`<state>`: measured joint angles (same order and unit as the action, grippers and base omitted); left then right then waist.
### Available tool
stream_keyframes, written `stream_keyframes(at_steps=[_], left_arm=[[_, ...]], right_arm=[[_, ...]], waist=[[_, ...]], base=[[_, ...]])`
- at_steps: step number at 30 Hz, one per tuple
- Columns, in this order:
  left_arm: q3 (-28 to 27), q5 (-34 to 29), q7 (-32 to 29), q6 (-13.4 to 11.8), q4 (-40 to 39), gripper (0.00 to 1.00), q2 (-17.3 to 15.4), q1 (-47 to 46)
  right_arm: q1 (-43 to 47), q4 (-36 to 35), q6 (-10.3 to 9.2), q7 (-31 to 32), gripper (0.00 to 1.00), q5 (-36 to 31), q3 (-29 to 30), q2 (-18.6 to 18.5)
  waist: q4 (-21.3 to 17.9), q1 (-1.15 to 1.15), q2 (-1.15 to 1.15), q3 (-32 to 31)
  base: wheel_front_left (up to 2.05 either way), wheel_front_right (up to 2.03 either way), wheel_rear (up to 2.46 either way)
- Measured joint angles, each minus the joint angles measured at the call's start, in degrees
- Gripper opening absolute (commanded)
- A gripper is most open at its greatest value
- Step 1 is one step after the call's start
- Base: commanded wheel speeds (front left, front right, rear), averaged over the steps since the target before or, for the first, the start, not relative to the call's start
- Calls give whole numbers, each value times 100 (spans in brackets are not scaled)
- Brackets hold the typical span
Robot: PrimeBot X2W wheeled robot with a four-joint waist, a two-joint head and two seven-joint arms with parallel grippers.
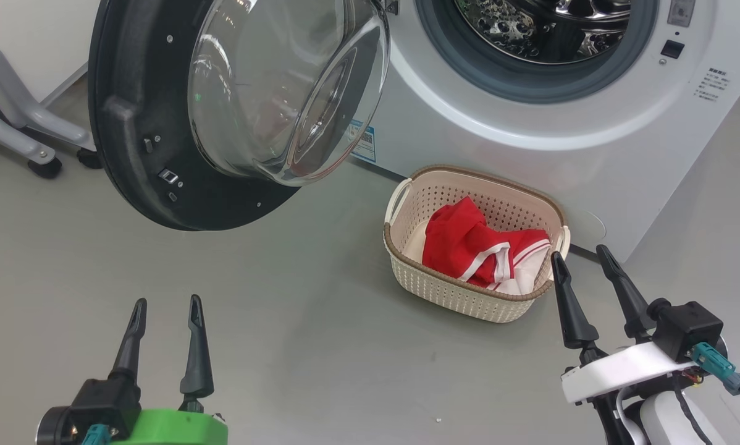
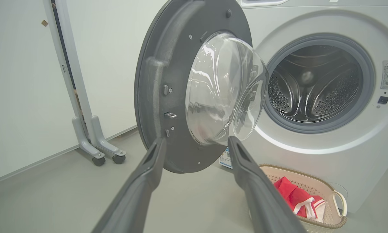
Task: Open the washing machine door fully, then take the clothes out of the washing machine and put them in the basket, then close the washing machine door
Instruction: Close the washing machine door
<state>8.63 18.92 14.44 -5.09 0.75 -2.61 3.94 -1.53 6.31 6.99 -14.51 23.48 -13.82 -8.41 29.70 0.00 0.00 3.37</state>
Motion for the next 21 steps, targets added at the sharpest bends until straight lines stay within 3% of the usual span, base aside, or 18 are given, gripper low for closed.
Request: stream_keyframes(at_steps=[21], left_arm=[[-27,-37,0,0,-133,100,0,86]], right_arm=[[-79,87,0,0,100,69,4,-48]], waist=[[-21,0,0,6]], base=[[0,0,0]])
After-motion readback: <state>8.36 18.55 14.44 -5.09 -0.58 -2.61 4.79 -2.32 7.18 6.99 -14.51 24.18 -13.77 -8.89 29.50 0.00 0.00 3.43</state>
